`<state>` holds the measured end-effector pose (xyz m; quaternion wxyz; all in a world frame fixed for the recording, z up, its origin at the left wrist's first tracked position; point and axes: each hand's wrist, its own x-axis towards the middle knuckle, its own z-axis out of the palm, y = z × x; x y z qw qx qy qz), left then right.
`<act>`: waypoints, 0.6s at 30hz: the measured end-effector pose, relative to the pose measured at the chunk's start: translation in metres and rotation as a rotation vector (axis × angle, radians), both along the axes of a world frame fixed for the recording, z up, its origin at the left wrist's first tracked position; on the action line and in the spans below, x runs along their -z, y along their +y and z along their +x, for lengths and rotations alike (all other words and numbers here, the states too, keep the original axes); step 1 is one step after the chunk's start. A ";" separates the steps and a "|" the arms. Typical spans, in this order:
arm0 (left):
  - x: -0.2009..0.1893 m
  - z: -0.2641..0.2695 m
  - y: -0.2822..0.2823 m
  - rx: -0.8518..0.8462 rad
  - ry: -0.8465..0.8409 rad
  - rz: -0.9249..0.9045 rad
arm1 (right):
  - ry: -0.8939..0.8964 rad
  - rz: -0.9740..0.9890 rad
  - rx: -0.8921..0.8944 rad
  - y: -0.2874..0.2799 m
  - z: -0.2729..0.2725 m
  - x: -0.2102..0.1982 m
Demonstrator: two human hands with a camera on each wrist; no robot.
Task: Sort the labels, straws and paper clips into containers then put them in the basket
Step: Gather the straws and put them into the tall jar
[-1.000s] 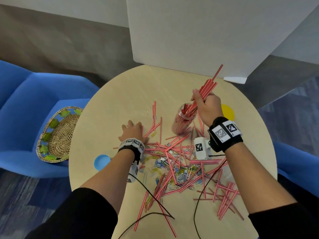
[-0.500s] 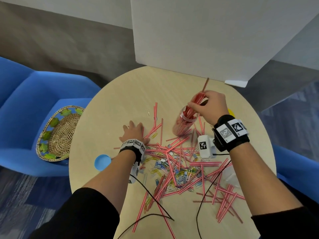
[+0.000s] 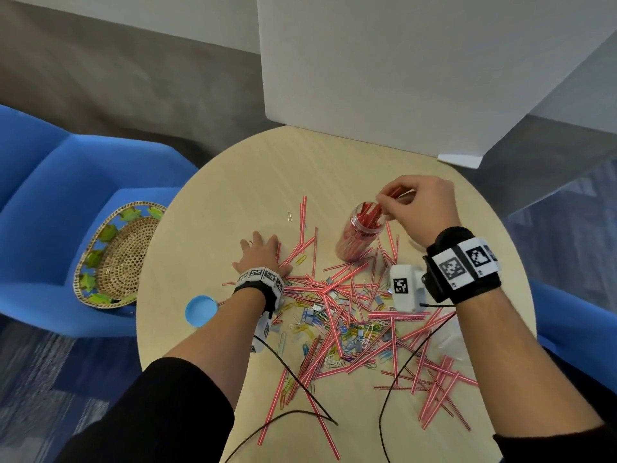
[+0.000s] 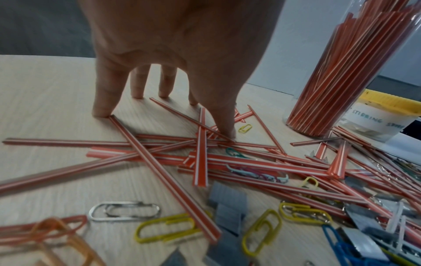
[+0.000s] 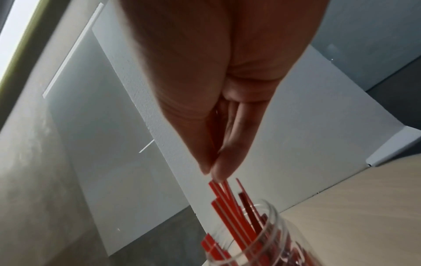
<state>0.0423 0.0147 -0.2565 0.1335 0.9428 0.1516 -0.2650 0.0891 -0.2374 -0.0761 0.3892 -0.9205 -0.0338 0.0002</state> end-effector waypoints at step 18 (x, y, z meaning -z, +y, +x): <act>0.001 0.000 -0.001 0.010 -0.013 0.016 | 0.138 -0.427 -0.210 0.021 0.001 0.015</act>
